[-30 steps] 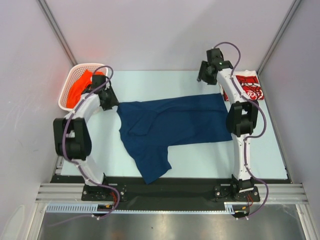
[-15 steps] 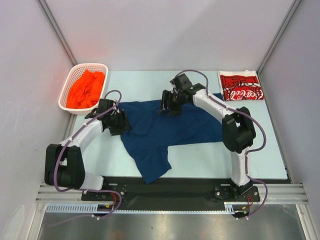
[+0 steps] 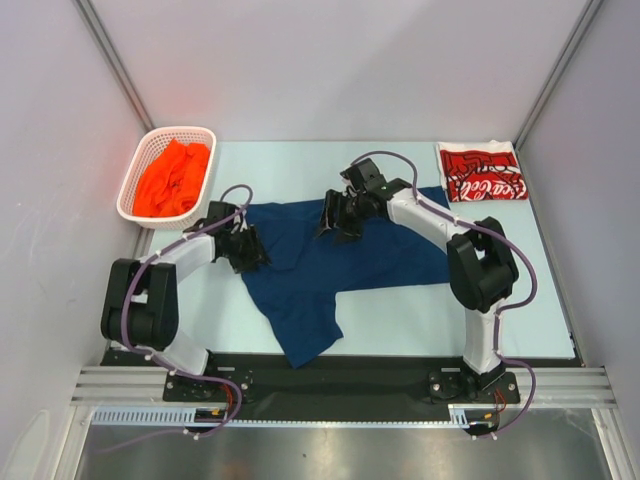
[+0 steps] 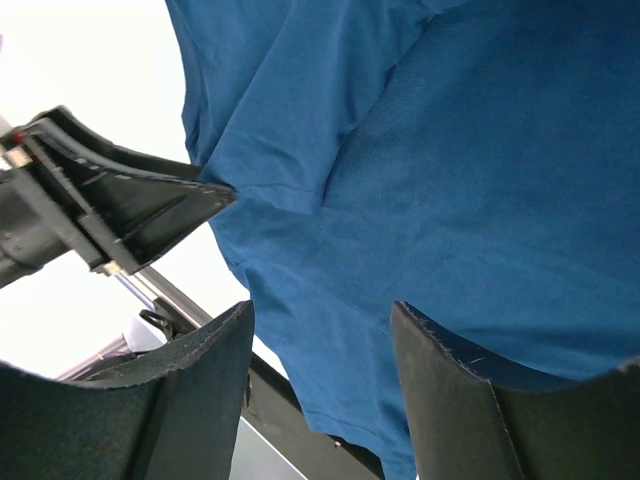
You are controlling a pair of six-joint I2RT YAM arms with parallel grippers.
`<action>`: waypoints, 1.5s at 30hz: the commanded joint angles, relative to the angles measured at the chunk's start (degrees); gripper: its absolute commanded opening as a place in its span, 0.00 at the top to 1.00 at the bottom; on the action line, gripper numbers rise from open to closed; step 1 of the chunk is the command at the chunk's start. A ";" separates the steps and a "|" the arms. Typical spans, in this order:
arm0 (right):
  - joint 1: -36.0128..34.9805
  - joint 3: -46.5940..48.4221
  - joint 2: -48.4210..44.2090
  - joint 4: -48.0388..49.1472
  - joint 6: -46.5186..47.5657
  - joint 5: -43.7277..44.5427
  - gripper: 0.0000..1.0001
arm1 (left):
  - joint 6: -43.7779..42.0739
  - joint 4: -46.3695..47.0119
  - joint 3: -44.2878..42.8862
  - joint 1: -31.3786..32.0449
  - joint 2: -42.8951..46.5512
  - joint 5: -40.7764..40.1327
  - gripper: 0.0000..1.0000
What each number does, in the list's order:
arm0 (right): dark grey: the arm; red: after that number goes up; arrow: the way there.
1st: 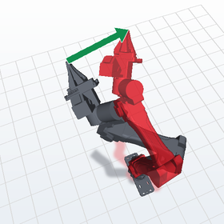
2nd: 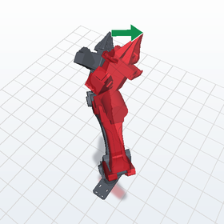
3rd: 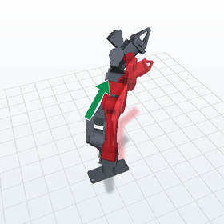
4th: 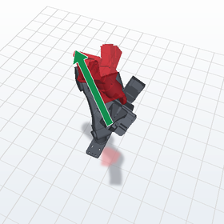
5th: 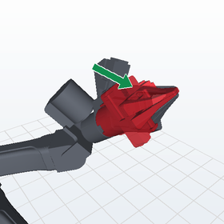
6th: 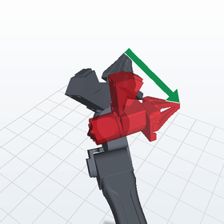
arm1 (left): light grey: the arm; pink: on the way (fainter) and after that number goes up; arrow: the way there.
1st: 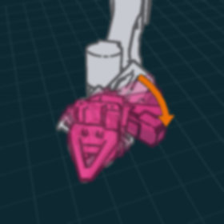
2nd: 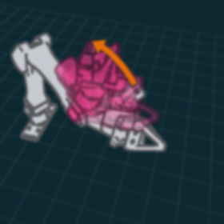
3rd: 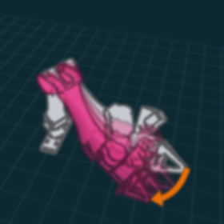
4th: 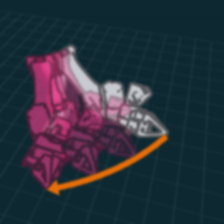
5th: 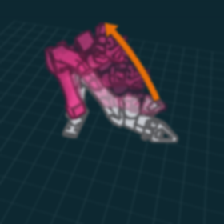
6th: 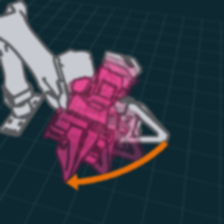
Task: Fold and stack the t-shirts
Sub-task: Fold the tshirt
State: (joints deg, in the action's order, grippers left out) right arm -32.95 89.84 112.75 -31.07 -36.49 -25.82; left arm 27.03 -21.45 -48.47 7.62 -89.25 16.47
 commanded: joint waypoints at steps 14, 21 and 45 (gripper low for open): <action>-1.77 0.68 3.97 10.23 -4.73 -5.99 0.39 | 5.49 7.74 -9.44 -0.41 1.64 14.21 0.92; -1.94 3.66 7.65 11.47 -5.26 -5.82 0.39 | 12.60 15.73 -14.63 -5.06 -8.28 18.33 0.96; -7.74 11.50 20.66 18.23 -18.52 1.91 0.58 | 13.32 17.32 -21.67 -7.00 -20.61 19.30 0.99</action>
State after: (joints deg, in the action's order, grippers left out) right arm -40.12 99.04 131.83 -14.46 -51.13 -27.24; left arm 40.99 -4.67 -67.96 1.23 -109.82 35.11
